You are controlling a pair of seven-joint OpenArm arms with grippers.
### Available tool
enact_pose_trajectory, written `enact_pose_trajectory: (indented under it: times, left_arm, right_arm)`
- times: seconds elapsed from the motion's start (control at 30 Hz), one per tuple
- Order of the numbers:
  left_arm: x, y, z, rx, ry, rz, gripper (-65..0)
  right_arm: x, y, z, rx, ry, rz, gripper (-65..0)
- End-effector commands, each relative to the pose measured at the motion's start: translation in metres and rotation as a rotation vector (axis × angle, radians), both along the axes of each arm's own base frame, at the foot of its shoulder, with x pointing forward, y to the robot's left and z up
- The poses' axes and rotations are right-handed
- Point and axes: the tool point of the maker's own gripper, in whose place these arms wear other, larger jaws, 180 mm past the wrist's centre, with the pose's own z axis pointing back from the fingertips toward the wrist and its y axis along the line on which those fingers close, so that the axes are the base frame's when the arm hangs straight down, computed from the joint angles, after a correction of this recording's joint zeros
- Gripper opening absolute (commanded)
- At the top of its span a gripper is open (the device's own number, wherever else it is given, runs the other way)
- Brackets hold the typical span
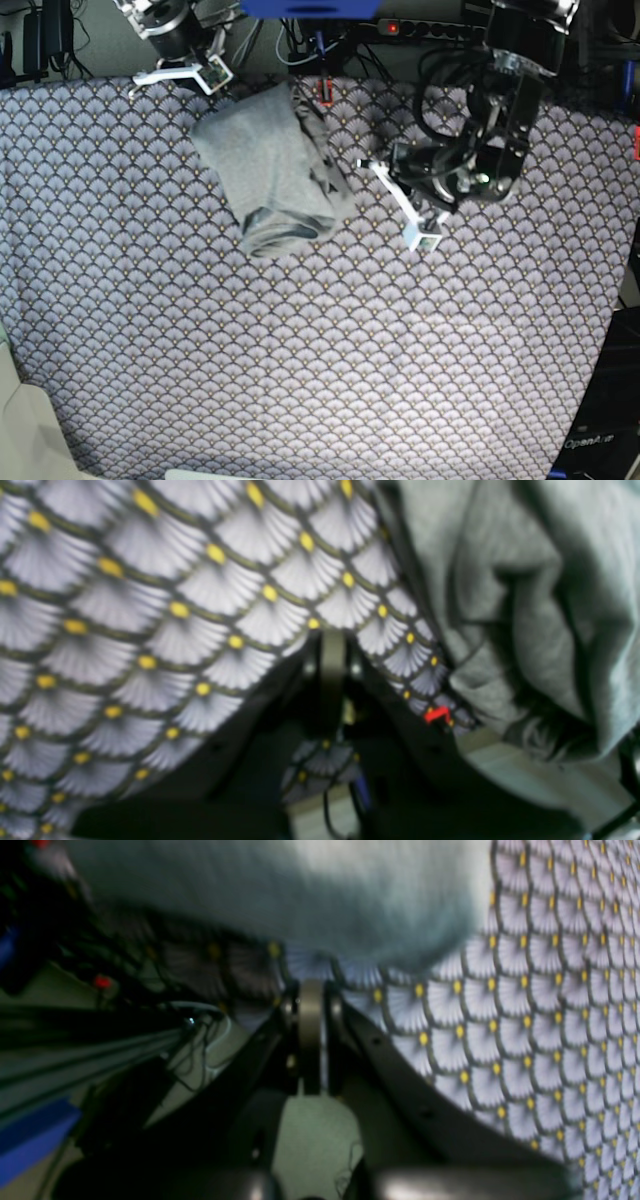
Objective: Fold the T-shirt properly
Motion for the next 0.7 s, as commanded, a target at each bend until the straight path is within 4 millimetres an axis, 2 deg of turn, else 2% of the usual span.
enact_pose_trajectory:
  times: [0.0,0.17,0.27,0.3,0.43,0.53,0.67]
  left_arm:
    - [0.011,-0.004,0.010,-0.021,-0.052,0.004,-65.0]
    - [0.008,-0.009,-0.014,-0.033,0.012,0.041,-65.0]
    - [0.012,-0.008,-0.021,-0.030,0.035,0.054,-65.0]
    - [0.012,-0.013,-0.022,-0.039,0.041,0.054,-65.0]
    - [0.014,-0.020,-0.020,-0.054,0.038,0.053,-65.0]
    - [0.015,-0.021,-0.018,-0.060,0.034,0.056,-65.0]
    - [0.021,-0.031,-0.013,-0.083,0.022,0.055,-65.0]
  right_arm:
    - [0.004,-0.005,0.008,0.003,-0.035,-0.003,-65.0]
    - [0.026,-0.024,0.012,-0.045,-0.081,0.018,-65.0]
    - [0.048,-0.037,0.015,-0.067,-0.124,-0.001,-65.0]
    - [0.056,-0.041,0.016,-0.072,-0.137,-0.005,-65.0]
    - [0.067,-0.044,0.010,-0.060,-0.106,0.032,-65.0]
    - [0.079,-0.055,0.012,-0.057,-0.128,-0.025,-65.0]
    - [0.081,-0.051,0.015,-0.031,-0.142,-0.065,-65.0]
